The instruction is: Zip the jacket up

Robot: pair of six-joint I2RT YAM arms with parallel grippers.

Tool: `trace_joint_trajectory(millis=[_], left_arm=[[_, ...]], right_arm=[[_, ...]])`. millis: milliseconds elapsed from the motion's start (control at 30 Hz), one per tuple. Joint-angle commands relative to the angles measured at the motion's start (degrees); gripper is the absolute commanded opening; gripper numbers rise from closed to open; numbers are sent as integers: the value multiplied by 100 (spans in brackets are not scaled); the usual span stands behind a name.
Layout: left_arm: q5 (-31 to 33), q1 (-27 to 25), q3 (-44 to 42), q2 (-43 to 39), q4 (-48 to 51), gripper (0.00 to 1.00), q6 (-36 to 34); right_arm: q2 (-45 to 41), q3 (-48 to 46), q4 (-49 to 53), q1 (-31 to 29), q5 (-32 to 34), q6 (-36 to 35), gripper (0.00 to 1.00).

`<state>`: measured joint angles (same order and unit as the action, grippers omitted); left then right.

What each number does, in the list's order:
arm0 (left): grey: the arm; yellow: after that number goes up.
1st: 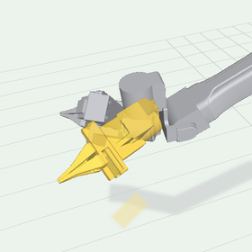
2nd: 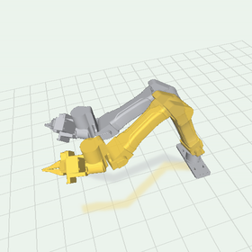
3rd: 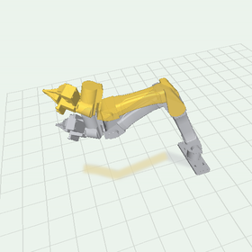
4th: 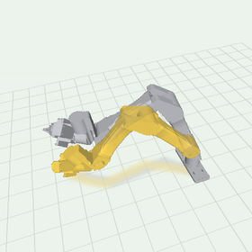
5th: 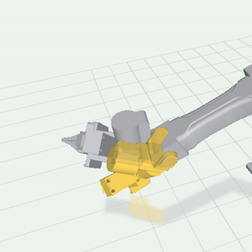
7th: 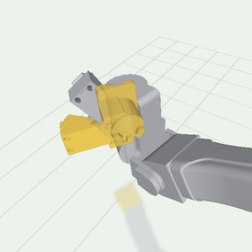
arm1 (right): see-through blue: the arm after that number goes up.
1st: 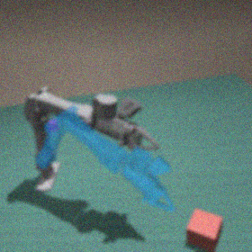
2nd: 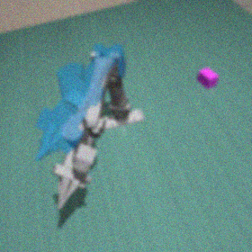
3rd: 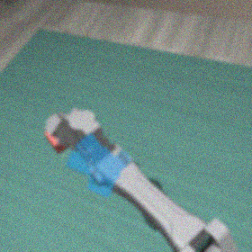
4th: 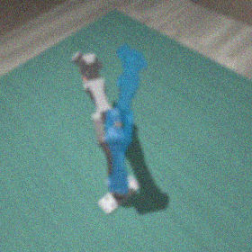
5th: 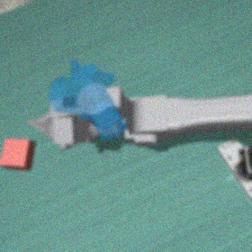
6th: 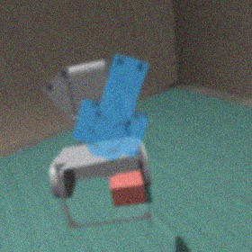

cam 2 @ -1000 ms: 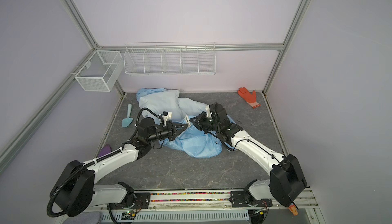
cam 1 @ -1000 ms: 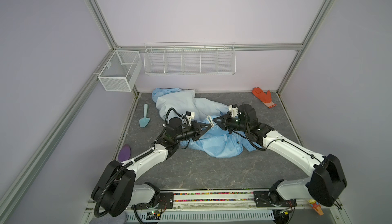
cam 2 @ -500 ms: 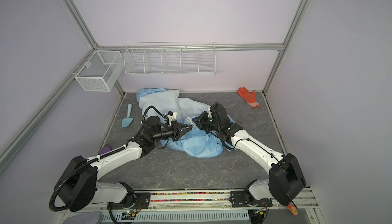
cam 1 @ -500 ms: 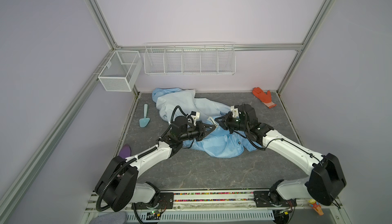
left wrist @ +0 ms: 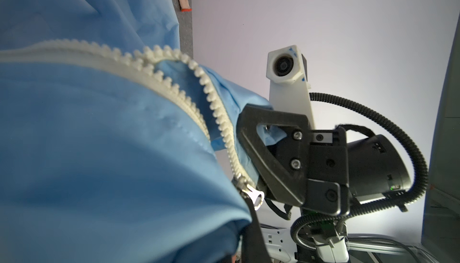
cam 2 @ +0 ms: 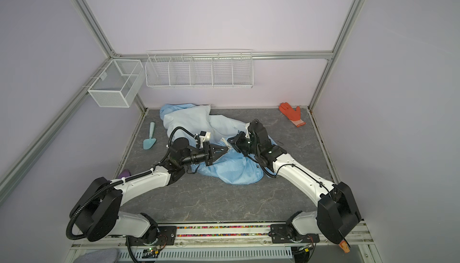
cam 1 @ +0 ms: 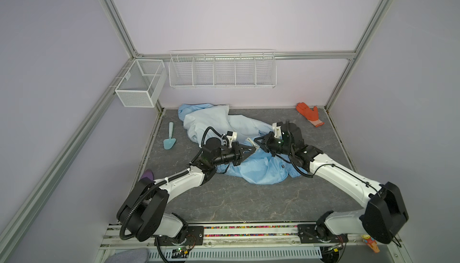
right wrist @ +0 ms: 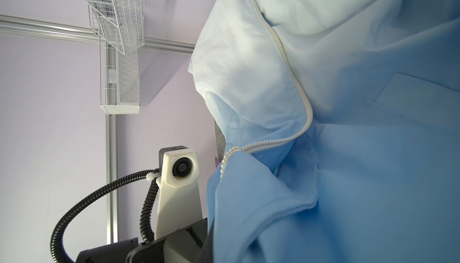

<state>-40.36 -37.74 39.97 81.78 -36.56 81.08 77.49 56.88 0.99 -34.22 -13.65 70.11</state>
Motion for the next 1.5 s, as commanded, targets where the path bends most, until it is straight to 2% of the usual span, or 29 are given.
trace_joint_trajectory(millis=[0, 500, 733, 867, 933, 1033, 1233, 1467], left_arm=[[-644, -149, -34, -2, -661, 0, 286], [-596, -139, 174, -289, 37, 0, 18], [-522, -138, 264, -337, 225, 0, -52], [-433, -151, 335, -444, 527, 0, -280], [-341, -155, 369, -559, 809, 0, -509], [-208, -164, 390, -684, 1104, 0, -727], [-47, -173, 345, -732, 1133, 0, -877], [194, -170, 384, -955, 1371, 0, -1235]], right_arm=[[-346, -93, -108, 136, 477, -314, 7], [-943, -110, 243, 126, 618, -630, 7], [-1052, -163, 156, 128, 432, -621, 8], [-1087, -208, 78, 136, 296, -569, 24], [-1113, -257, -4, 135, 234, -533, 36], [-1149, -316, -103, 148, 109, -474, 47], [-1099, -460, -590, 145, -446, -294, 61], [-1101, -617, -832, 85, -906, -77, 71]])
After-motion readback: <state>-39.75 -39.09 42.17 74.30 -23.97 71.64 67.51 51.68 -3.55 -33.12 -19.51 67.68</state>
